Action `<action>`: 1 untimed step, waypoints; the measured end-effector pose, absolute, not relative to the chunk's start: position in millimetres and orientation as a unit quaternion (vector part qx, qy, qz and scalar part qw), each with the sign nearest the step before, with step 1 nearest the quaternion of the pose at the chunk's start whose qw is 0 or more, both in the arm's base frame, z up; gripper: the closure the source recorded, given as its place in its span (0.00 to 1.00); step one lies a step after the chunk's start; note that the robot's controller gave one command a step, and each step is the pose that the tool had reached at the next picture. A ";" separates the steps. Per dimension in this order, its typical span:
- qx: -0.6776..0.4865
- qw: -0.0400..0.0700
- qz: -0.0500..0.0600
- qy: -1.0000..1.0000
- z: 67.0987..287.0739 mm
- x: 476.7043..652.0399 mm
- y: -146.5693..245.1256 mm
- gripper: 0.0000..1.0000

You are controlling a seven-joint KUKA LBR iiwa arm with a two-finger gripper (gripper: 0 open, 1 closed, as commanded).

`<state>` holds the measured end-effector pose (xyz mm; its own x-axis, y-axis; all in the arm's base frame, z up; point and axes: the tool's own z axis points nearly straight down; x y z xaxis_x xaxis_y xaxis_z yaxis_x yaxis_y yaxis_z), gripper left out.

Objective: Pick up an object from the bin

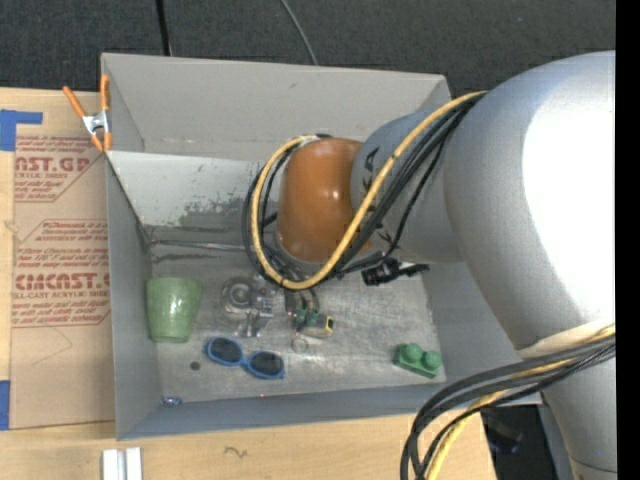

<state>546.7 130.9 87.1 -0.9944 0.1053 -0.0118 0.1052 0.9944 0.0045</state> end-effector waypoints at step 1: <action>0.060 0.004 0.002 0.998 176.2 554.2 146.6 1.00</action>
Offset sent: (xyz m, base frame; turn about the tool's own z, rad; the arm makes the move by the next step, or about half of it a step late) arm 0.0055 0.0139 0.0847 0.0165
